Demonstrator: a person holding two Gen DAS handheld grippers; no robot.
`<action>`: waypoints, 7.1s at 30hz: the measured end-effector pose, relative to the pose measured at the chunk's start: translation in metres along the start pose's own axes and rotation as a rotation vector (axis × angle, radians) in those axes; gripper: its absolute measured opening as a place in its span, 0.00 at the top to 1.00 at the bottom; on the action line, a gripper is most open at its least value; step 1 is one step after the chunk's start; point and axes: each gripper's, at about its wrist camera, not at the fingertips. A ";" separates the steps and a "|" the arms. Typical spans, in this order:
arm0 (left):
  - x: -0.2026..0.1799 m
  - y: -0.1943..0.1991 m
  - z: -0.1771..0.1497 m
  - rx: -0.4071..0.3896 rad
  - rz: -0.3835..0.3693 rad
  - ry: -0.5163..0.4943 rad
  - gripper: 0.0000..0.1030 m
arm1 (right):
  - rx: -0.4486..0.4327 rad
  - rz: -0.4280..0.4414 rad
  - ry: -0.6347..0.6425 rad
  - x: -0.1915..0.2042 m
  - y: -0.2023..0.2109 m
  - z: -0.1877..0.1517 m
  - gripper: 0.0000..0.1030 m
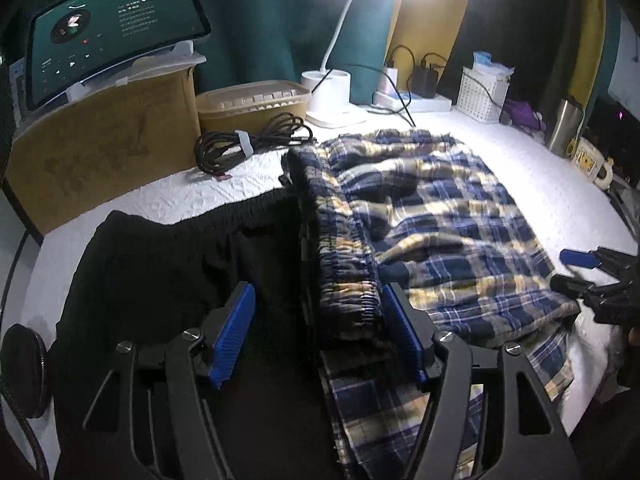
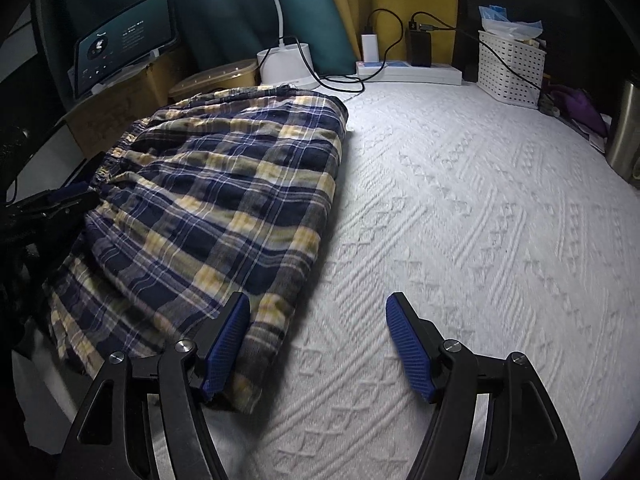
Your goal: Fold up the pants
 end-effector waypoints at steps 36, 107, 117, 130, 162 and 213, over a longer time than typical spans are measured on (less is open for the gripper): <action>-0.147 0.047 -0.024 -0.064 -0.199 -0.213 0.36 | -0.094 -0.141 -0.136 -0.059 0.094 -0.085 0.24; -0.135 0.227 -0.011 -0.656 0.015 -0.053 0.01 | -0.569 -0.324 -0.027 0.025 0.283 -0.036 0.00; -0.121 0.237 -0.014 -0.694 0.052 -0.013 0.01 | -0.632 -0.327 -0.023 0.039 0.302 -0.028 0.00; -0.120 0.253 -0.013 -0.752 0.060 0.010 0.01 | -0.674 -0.351 0.006 0.052 0.319 -0.024 0.00; -0.140 0.262 0.002 -0.802 0.031 -0.017 0.01 | -0.735 -0.427 -0.081 0.031 0.343 -0.030 0.00; -0.147 0.262 -0.002 -0.776 0.040 -0.023 0.01 | -0.721 -0.407 -0.073 0.029 0.341 -0.032 0.00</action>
Point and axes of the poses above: each gripper's, at about its wrist camera, not at the fingertips, and y roughly against the way its jaws point, x to its left, z to its top, and after that the axes turned 1 degree about -y, right-handed
